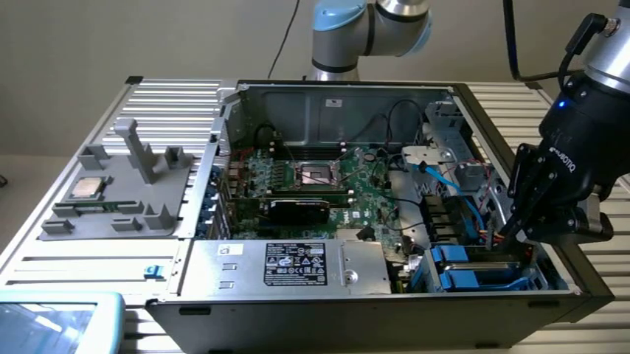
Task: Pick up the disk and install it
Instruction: 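Insert the first disk wire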
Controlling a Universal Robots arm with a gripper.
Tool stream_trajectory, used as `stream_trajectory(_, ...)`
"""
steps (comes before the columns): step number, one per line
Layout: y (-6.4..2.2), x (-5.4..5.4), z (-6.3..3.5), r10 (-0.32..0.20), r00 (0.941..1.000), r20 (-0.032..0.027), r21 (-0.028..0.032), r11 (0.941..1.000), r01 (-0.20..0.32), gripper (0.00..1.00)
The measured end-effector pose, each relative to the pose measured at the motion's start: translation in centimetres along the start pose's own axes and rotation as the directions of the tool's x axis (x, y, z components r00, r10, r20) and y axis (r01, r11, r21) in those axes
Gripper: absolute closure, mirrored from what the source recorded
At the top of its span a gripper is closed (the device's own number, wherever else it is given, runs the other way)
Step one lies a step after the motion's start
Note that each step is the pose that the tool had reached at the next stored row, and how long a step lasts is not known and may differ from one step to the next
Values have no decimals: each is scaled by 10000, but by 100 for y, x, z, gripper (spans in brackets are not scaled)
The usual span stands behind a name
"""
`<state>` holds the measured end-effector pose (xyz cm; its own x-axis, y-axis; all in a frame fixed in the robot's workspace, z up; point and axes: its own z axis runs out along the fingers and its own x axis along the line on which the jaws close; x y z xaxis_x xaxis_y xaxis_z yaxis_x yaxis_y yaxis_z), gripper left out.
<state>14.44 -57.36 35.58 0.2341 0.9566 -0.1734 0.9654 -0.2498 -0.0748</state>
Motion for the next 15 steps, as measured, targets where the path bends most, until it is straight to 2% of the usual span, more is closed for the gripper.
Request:
stream_trajectory(6,-1,0,-2,24,10000,11,2,10000,-24,84)
stream_trajectory(7,-1,0,-2,24,10000,11,1,10000,-24,76)
stream_trajectory(8,-1,0,-2,24,10000,11,1,10000,-24,76)
stream_trajectory(9,-1,0,-2,23,10000,11,2,10000,-23,69)
stream_trajectory(10,-1,0,-2,24,10000,10,2,10000,-24,69)
stream_trajectory(13,-1,0,-4,24,10000,9,2,10000,-24,52)
stream_trajectory(14,-1,-1,-6,23,10000,10,2,10000,-23,52)
stream_trajectory(15,-1,-1,-6,23,10000,10,2,10000,-23,46)
